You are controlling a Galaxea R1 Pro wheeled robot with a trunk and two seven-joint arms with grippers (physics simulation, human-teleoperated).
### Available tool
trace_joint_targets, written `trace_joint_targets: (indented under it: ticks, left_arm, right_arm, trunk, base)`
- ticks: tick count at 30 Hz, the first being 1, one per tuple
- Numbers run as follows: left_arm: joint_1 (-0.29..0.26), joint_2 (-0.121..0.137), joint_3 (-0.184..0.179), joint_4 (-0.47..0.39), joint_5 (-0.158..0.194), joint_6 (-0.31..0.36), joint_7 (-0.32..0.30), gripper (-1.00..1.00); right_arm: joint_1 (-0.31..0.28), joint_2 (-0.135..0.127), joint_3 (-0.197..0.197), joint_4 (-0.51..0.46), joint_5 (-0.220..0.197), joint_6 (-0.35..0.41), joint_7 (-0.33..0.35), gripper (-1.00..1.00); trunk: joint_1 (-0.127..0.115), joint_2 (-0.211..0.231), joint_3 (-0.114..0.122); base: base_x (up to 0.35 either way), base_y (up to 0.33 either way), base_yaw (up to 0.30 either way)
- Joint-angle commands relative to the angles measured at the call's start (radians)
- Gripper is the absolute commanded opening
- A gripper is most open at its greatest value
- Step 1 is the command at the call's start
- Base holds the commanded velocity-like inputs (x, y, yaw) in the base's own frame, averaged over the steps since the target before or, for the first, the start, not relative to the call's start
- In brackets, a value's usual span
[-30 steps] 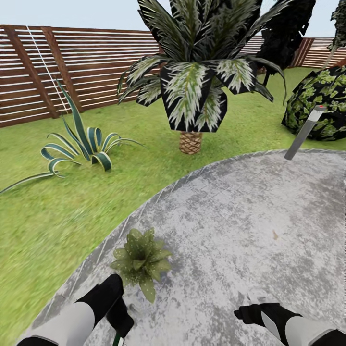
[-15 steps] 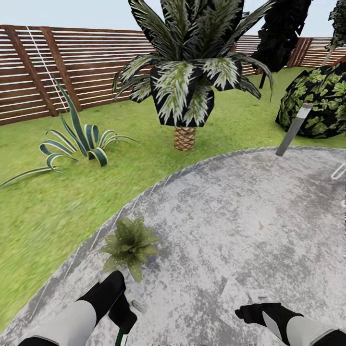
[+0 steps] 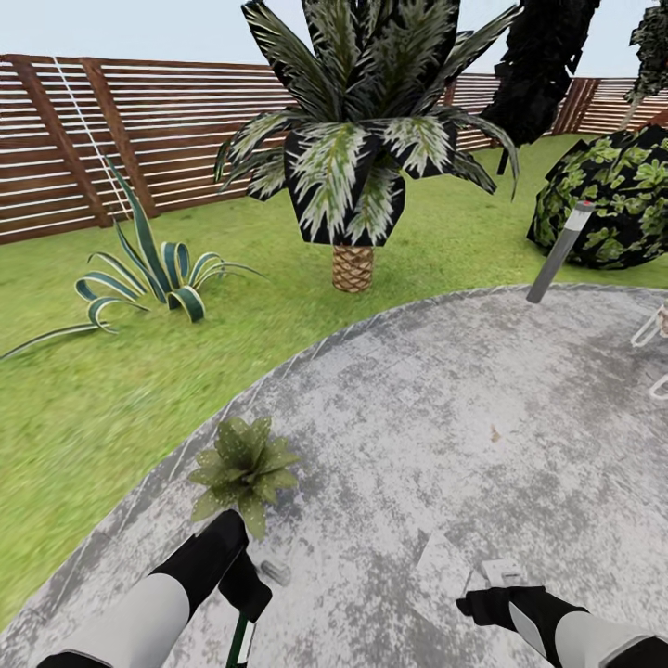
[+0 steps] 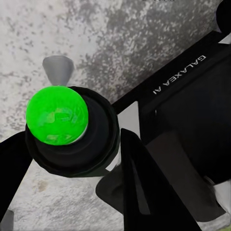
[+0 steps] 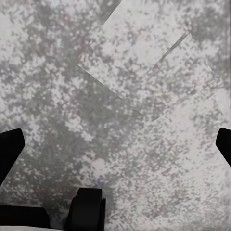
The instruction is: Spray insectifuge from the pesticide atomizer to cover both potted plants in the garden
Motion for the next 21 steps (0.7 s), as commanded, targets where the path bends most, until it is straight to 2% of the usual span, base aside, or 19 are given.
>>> trace_joint_targets:
  ticks: [1,13,21]
  left_arm:
    - [0.0,0.0,-0.002,-0.002,-0.011,0.002,-0.01,-1.0]
    - [0.001,0.0,-0.003,-0.001,-0.01,-0.003,-0.007,-1.0]
    - [0.001,-0.028,-0.004,-0.001,-0.009,-0.016,-0.007,-1.0]
  right_arm:
    - [-0.001,0.0,0.008,0.002,-0.01,0.002,0.003,1.0]
    - [-0.001,0.0,0.008,0.002,-0.012,0.001,0.002,1.0]
    - [-0.001,0.0,0.007,0.002,-0.012,0.001,0.0,1.0]
  trunk:
    - [0.0,0.0,0.001]
    - [0.0,0.0,0.007]
    - [0.0,0.0,0.017]
  base:
    - [0.0,0.0,0.0]
    - [0.0,0.0,0.008]
    - [0.0,0.0,0.046]
